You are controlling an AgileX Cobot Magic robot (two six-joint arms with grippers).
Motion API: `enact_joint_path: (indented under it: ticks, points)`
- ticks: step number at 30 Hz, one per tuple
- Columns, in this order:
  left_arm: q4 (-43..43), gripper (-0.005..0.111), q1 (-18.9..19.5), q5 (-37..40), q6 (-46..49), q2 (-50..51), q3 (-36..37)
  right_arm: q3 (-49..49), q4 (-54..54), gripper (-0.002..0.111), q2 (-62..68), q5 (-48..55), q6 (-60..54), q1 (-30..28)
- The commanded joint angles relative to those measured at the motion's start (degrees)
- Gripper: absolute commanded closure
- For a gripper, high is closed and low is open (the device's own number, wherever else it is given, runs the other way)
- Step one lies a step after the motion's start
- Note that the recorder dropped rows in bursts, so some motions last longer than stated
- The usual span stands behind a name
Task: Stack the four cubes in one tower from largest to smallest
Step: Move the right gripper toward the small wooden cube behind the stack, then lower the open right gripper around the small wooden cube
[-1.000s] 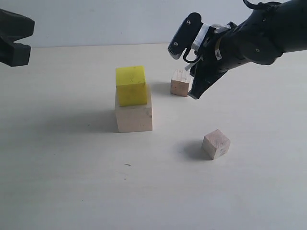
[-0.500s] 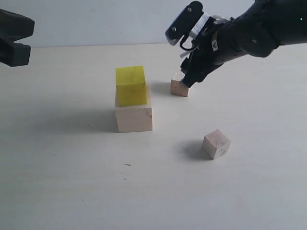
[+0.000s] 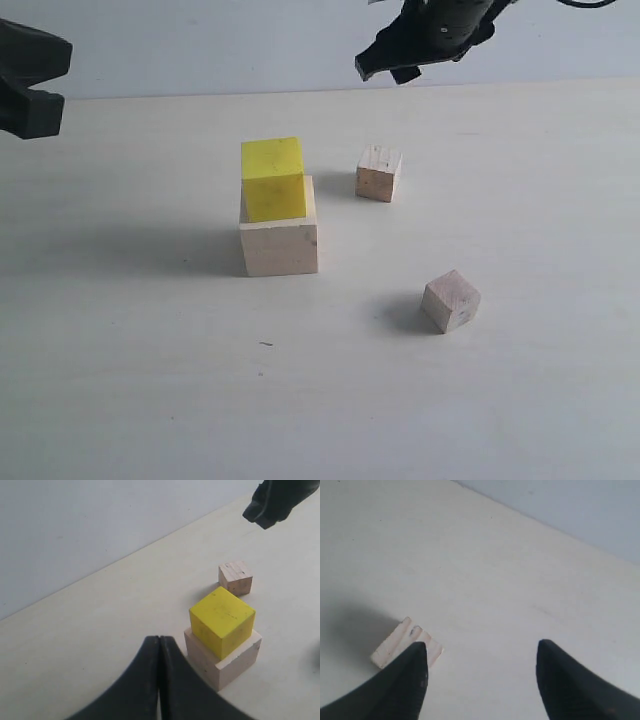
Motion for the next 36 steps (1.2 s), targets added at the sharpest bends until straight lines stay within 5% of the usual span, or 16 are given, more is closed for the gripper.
enact_joint_path:
  ticks: [1,6,17,36]
  points:
    - [-0.13,0.107,-0.22,-0.16,-1.37,-0.19,0.13,-6.06,5.95,0.048,4.28,6.1,2.96,-0.32]
    - [-0.13,0.107,-0.22,-0.28,-1.62,-0.19,0.13,-13.34,14.44,0.048,8.7,11.35,2.83,-0.32]
    - [-0.13,0.107,-0.22,-0.17,-1.62,-0.19,0.13,-24.74,14.35,0.048,15.95,20.71,2.9,-0.45]
    - [-0.18,0.107,-0.22,-0.05,-2.11,-0.19,0.13,-25.39,30.82,0.048,20.86,18.0,7.65,-4.52]
